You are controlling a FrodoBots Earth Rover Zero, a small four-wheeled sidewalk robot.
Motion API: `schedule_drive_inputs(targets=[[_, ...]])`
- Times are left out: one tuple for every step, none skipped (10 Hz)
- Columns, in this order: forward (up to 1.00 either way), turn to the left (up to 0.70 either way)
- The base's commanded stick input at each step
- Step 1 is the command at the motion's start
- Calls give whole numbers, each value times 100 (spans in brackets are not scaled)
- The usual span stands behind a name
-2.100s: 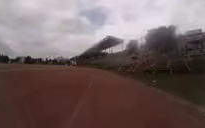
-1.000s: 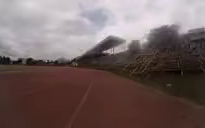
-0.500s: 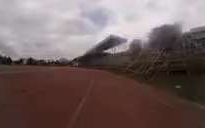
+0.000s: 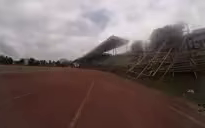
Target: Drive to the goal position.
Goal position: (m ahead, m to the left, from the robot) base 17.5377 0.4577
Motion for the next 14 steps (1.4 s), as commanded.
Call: schedule_drive_inputs(targets=[[85,-3],[85,-1],[85,0],[85,0],[85,-10],[85,-5],[85,-2],[85,-1],[85,0],[85,0],[85,0],[85,0],[85,0],[85,0]])
